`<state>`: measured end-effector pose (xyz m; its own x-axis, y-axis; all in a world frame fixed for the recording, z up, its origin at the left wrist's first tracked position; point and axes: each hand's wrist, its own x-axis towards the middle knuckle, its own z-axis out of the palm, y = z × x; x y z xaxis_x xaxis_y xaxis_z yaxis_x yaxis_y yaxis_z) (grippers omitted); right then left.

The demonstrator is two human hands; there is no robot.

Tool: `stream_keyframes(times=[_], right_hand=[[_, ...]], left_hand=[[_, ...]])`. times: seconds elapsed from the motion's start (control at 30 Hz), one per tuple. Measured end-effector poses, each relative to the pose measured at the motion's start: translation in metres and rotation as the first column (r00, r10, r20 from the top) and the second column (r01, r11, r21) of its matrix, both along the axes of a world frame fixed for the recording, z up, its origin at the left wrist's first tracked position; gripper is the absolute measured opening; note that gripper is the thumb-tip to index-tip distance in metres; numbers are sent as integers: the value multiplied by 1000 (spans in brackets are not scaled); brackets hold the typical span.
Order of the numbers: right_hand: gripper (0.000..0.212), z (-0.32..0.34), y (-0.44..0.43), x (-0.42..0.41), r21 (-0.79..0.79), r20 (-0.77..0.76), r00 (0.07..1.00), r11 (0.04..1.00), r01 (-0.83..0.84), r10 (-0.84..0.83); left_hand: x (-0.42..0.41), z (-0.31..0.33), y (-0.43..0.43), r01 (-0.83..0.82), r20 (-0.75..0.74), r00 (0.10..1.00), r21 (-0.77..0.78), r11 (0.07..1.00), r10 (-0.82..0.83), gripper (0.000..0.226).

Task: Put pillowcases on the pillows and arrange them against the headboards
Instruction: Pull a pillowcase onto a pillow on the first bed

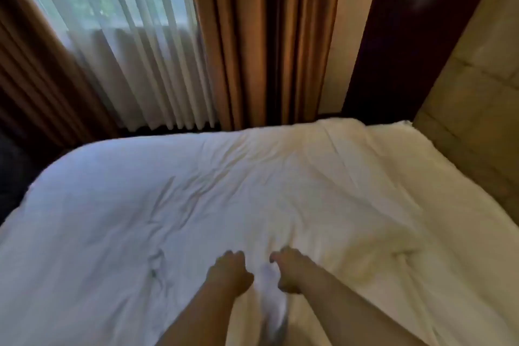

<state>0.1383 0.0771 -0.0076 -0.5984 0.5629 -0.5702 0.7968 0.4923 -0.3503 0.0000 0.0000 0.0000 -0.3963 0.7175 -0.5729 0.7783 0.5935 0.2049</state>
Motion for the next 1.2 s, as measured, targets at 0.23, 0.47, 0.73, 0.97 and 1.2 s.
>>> stream_keyframes(times=[0.23, 0.47, 0.73, 0.97, 1.2], right_hand=[[50, -57, 6, 7, 93, 33, 989, 985, -148, 146], [64, -93, 26, 14, 62, -26, 978, 977, -205, 207], [56, -115, 43, 48, 228, -45, 957, 935, -271, 288], [52, -115, 43, 63, 390, 15, 949, 872, -297, 316], [21, -86, 85, 49, 532, -196, 978, 830, 167, -71]], left_hand=[[25, -46, -5, 119, -67, 989, -144, 982, -130, 69], [62, -77, 22, 209, -215, 942, -221, 953, -256, 92], [104, -111, 37, 241, -367, 855, -343, 908, -366, 55], [74, -100, 58, 319, -273, 884, -240, 917, -379, 30], [49, -40, 76, 317, -322, 894, -35, 948, -311, 29]])
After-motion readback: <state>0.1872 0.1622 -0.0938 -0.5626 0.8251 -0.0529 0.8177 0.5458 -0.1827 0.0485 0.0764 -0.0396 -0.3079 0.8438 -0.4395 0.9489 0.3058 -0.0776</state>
